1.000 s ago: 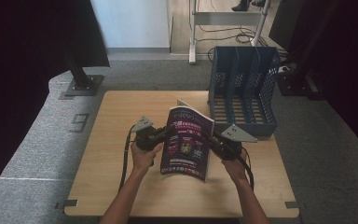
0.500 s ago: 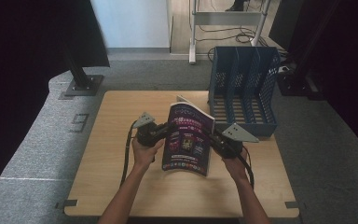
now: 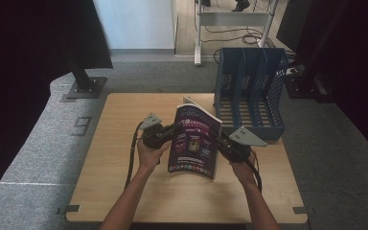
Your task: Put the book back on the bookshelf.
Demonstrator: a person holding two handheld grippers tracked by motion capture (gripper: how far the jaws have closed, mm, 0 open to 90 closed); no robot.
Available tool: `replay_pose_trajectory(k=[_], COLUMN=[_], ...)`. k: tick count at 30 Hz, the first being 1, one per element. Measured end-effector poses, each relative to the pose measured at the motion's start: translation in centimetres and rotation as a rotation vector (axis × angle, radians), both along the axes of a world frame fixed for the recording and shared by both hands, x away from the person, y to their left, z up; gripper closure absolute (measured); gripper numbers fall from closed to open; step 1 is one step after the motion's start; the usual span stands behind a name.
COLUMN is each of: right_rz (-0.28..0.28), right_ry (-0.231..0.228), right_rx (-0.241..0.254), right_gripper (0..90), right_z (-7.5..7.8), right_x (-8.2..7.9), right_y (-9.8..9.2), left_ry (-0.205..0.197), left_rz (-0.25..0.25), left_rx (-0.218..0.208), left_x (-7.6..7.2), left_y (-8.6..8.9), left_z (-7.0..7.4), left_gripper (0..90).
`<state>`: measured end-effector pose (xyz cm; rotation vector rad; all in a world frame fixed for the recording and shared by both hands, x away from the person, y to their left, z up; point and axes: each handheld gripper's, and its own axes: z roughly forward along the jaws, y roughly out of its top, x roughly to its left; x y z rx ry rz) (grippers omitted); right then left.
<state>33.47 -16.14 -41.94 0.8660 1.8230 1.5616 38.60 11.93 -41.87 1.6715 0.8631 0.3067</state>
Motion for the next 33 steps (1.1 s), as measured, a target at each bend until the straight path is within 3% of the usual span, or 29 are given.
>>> replay_pose_trajectory(k=[3, 10, 21, 26, 29, 33], right_rz=[0.003, 0.012, 0.044, 0.061, 0.068, 0.073], right_ry=[-0.027, -0.025, -0.018, -0.021, -0.026, -0.027], right_rx=[-0.001, -0.04, 0.006, 0.016, 0.004, 0.0], right_gripper=[78.5, 79.0, 80.4, 80.6, 80.6, 80.6], right_z=[0.1, -0.5, -0.9, -0.9, -0.9, -0.9], right_x=[-0.1, -0.7, -1.7, -2.1, -2.2, -2.4], right_y=[0.0, 0.0, -0.6, -0.6, -0.6, -0.6], left_ry=[-0.006, -0.004, -0.016, -0.03, -0.015, -0.013], left_rz=[-0.002, -0.011, -0.025, 0.011, 0.012, 0.013], left_rx=[0.003, 0.011, 0.009, 0.029, 0.039, 0.055], left_x=[-0.2, -0.8, -1.4, -1.1, -0.7, -0.6], left_y=[0.1, 0.4, 0.7, 0.5, 0.2, -0.2], left_z=[0.2, -0.4, -0.5, -0.5, -0.4, -0.3], left_gripper=[84.0, 81.9, 73.5, 55.6, 46.4, 38.7])
